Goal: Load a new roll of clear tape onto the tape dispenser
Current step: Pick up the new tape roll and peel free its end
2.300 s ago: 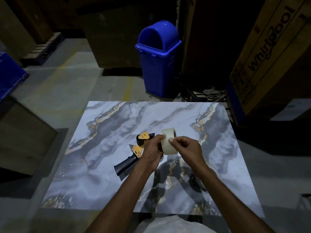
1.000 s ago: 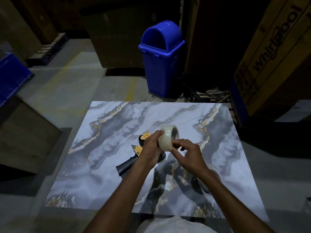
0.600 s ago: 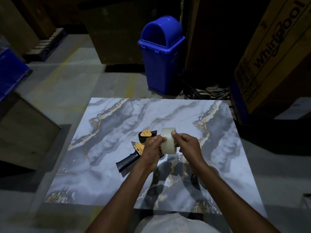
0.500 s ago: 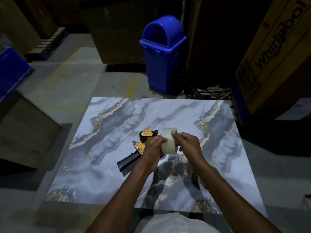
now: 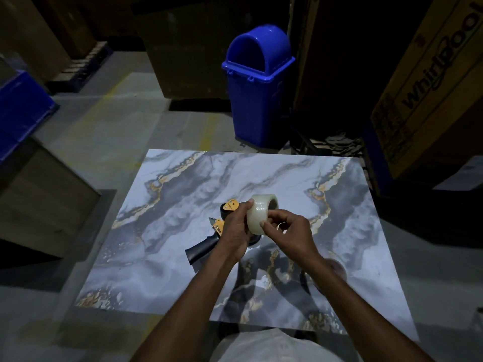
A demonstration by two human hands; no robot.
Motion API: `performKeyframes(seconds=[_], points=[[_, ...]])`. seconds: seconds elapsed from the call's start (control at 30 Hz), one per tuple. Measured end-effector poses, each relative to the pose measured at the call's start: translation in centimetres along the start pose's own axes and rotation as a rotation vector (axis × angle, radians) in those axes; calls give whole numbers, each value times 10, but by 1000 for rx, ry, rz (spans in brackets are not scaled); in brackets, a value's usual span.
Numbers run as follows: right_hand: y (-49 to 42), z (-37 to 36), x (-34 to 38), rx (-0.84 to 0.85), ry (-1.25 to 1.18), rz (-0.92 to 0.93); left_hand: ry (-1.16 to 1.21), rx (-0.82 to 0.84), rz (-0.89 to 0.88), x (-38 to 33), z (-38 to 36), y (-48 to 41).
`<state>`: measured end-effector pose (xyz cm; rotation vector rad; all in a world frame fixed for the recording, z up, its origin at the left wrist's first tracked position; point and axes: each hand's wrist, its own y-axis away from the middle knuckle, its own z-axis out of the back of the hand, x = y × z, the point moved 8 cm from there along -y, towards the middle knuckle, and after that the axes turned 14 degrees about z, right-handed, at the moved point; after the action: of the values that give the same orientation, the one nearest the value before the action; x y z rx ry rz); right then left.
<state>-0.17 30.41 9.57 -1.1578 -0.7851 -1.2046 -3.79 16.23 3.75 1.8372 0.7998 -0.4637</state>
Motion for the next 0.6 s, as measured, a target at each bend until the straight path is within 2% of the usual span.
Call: performKeyframes(seconds=[0.2, 0.4, 0.6], points=[[3, 3, 0, 64, 140, 113, -26, 31, -32, 3, 2, -1], [-1, 9, -21, -145, -181, -231, -100, 27, -38, 13, 2, 0], [3, -1, -26, -142, -129, -219, -43, 74, -10, 20, 7, 1]])
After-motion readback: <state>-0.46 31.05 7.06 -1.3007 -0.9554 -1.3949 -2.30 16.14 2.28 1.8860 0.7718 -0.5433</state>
